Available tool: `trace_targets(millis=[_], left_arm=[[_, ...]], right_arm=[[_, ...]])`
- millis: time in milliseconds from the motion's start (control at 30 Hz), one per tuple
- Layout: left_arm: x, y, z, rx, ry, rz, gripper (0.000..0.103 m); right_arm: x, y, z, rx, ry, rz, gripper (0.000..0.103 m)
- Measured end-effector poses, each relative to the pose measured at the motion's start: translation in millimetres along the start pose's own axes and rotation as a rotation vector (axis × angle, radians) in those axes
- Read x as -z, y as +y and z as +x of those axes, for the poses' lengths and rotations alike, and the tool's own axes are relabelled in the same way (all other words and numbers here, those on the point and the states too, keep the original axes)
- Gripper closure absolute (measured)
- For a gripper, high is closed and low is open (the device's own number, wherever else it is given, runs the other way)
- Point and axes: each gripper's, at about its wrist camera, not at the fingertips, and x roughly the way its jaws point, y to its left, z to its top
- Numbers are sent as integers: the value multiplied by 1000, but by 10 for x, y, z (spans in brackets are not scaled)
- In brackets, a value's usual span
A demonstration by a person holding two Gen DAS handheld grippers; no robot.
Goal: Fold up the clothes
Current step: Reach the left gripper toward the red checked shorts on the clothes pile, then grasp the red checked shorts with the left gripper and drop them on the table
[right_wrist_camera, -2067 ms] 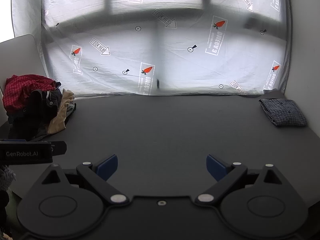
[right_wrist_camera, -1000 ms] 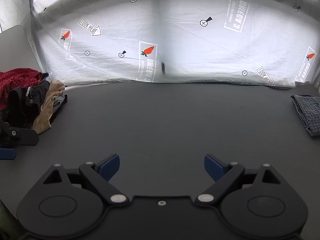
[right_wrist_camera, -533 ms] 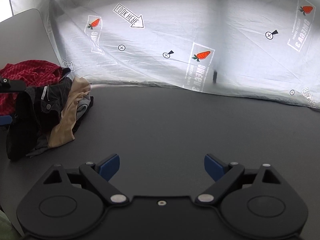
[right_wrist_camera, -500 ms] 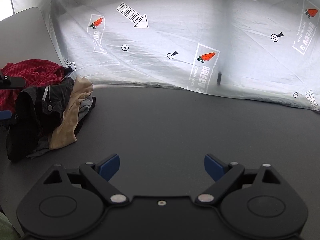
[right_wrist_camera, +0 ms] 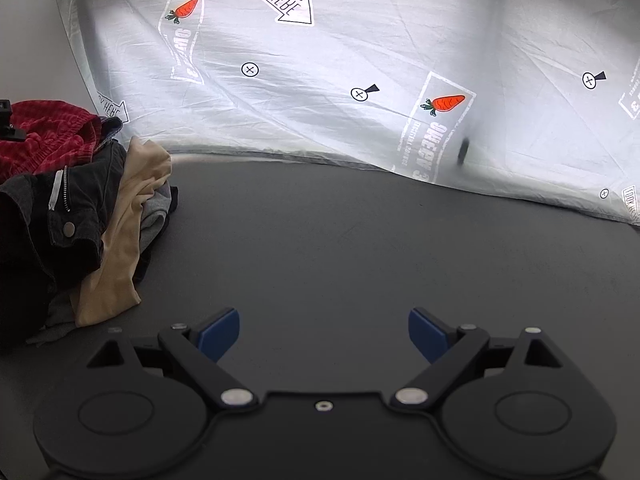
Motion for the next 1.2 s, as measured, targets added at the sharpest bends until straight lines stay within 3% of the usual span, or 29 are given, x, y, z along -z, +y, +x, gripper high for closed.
trace_targets(millis=[33, 100, 167, 233, 333, 467, 633, 767, 833, 967, 1033, 1100, 1200], left_arm=[[4, 37, 12, 5, 4, -48, 99], [38, 20, -53, 27, -16, -49, 102], [123, -141, -236, 30, -68, 51, 102], [216, -366, -480, 85, -92, 139, 102], [380, -721, -965, 288, -65, 190, 103], [850, -1344, -1841, 517, -77, 341, 103], [1708, -2035, -2778, 818, 80, 379, 102], [2277, -2479, -3347, 946, 131, 427, 102], [2438, -2619, -3546, 1002, 168, 395, 102], [2648, -2771, -3936, 1086, 193, 330, 102], [2756, -2828, -4069, 1091, 190, 321, 102], [2845, -2841, -4095, 1071, 212, 307, 102], [2986, -2740, -3980, 976, 269, 305, 102]], right_arm=[[3, -17, 11, 7, 3, 6, 11], [22, -66, 14, 15, 6, 19, 11], [56, -139, 5, 19, 8, 37, 11], [95, -232, -23, 20, 0, 58, 11], [148, -405, -97, 19, -28, 93, 11], [230, -770, -295, 2, -95, 160, 11], [428, -1446, -760, 9, -191, 224, 11], [765, -2141, -1235, 83, -237, 265, 11], [952, -2513, -1429, 123, -232, 290, 11], [1243, -3146, -1737, 183, -239, 354, 11], [1345, -3382, -1873, 222, -247, 362, 11], [1447, -3579, -1987, 255, -251, 366, 11], [1609, -3742, -2026, 270, -225, 372, 10]])
